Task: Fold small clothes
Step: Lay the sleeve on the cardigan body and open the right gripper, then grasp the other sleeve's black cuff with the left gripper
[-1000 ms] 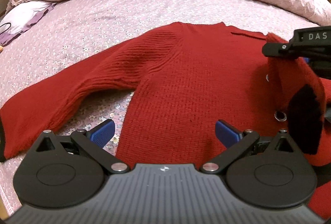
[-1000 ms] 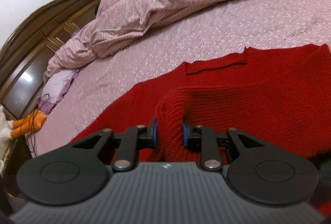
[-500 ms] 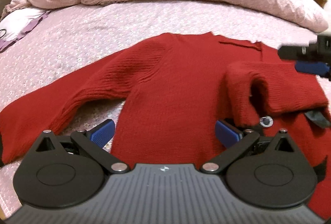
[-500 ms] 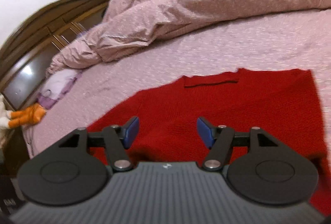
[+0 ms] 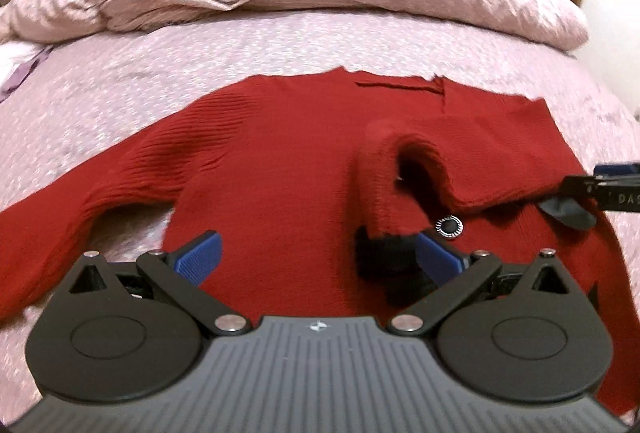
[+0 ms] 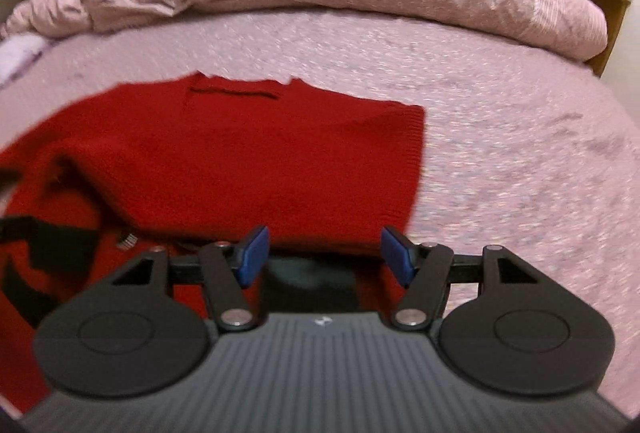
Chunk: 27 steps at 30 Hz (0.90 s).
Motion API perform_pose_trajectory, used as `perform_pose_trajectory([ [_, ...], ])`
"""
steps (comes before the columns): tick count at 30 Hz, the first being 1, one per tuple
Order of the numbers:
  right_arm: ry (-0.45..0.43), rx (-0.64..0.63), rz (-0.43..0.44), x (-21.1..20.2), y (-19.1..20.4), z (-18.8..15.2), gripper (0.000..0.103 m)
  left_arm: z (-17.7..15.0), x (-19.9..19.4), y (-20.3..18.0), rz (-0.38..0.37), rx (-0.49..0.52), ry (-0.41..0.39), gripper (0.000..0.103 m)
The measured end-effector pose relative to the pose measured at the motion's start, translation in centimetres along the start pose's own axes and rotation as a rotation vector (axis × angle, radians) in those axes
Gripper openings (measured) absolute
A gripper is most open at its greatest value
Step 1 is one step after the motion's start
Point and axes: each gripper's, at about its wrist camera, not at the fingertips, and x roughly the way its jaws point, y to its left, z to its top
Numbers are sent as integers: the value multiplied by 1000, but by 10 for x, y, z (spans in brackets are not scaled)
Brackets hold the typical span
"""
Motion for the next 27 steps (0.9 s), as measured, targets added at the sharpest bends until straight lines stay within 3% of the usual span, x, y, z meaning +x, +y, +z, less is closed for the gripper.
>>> perform_pose_trajectory([
  [6,17,-47,-32,9,-12,-5,64,-5,28,-23,47,108,4,103],
  [13,29,10,-44,21,-26,-10,64,-6,41,-27,45,129,-14,101],
  [16,37,-4,-51,29,-26,-12,64,-3,44,-30,27,145,-24,94],
  [19,35,18,-47,32,-27,-12,64,-3,42,-35,4,204,-54,73],
  [21,28,35,-42,33,-28,-12,64,-1,40,-41,0,271,-71,45],
  [24,22,48,-38,34,-29,-12,64,6,38,-43,24,351,-92,22],
  [27,13,67,-31,33,-31,-11,64,20,34,-37,78,399,-138,18],
])
